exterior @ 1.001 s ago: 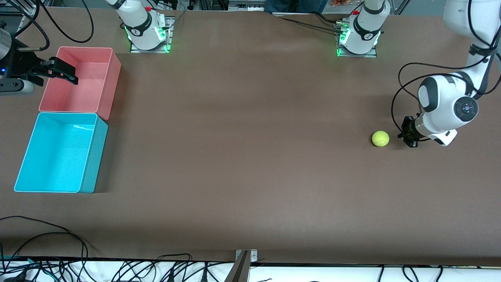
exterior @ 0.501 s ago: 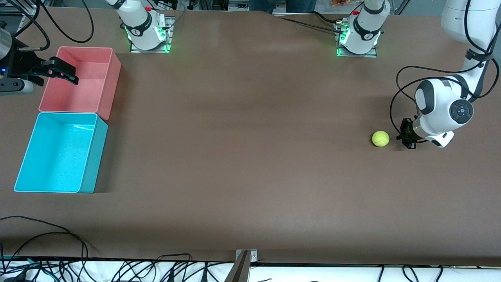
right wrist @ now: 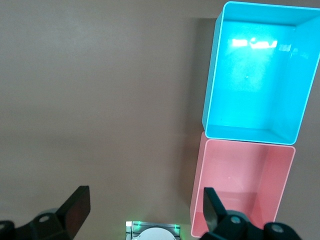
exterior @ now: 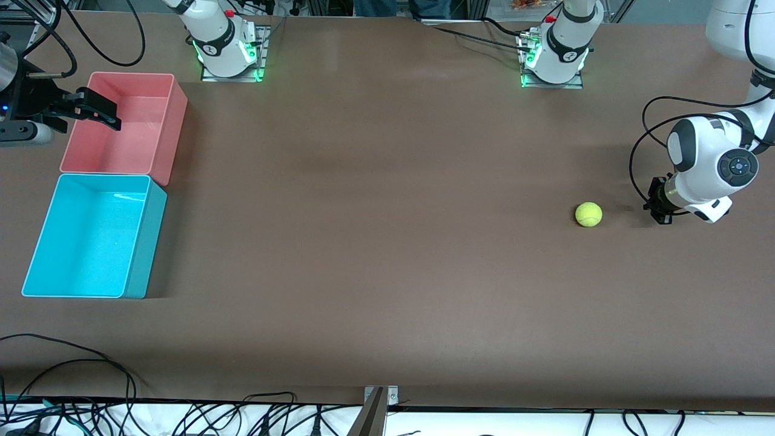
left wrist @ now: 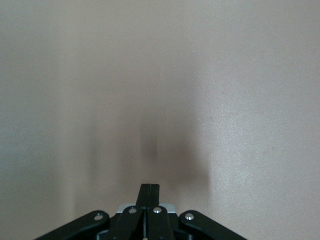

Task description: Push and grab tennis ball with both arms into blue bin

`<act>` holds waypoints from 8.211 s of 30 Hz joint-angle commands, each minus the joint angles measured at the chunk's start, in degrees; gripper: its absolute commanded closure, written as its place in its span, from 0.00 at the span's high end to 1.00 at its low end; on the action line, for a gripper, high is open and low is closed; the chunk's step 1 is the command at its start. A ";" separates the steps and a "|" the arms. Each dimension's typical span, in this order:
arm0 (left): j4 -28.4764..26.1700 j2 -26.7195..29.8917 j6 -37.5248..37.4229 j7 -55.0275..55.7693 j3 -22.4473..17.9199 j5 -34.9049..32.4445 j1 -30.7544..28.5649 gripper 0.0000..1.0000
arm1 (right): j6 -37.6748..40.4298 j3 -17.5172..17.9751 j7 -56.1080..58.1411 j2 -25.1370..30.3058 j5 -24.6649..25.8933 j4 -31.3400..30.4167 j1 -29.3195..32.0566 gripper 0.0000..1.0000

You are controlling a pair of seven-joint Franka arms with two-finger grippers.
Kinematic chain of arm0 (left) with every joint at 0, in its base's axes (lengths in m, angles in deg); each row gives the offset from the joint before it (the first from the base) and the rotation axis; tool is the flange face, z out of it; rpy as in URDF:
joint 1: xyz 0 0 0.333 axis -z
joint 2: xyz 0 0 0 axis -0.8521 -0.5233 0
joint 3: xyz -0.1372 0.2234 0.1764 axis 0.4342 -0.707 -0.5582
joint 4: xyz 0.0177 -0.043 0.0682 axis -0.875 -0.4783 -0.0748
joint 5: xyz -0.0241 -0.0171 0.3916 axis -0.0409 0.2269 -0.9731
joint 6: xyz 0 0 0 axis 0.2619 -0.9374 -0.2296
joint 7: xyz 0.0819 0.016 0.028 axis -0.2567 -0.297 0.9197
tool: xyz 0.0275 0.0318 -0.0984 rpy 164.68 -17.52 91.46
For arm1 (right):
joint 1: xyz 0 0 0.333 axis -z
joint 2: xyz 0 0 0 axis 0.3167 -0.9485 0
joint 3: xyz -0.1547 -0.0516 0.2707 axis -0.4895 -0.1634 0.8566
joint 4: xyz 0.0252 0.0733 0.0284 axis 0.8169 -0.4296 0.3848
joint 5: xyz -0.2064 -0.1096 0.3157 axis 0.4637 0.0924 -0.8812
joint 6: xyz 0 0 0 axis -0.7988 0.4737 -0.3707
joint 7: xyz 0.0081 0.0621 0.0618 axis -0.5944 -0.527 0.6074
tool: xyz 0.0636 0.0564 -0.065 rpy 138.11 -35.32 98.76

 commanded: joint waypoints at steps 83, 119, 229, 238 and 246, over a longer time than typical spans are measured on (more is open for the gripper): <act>46.33 5.45 -50.31 -69.41 22.02 3.60 -3.39 1.00 | 1.68 -0.28 0.50 0.26 0.22 1.15 -0.13 1.00; 50.82 8.97 -51.45 -69.76 22.12 12.65 -6.28 1.00 | -2.97 -0.72 0.50 -3.16 1.98 -0.96 0.31 1.00; 36.05 20.22 -51.28 -70.20 -2.05 16.43 17.71 1.00 | -28.74 -3.62 3.13 -20.39 10.68 -15.38 0.22 0.43; 36.05 20.22 -51.28 -70.20 -2.05 16.43 17.71 1.00 | -26.62 -11.26 18.32 -21.00 6.64 -14.58 1.18 0.43; 36.05 20.22 -51.28 -70.20 -2.05 16.43 17.71 1.00 | -27.06 -11.97 23.52 -22.50 5.76 -14.67 5.22 0.43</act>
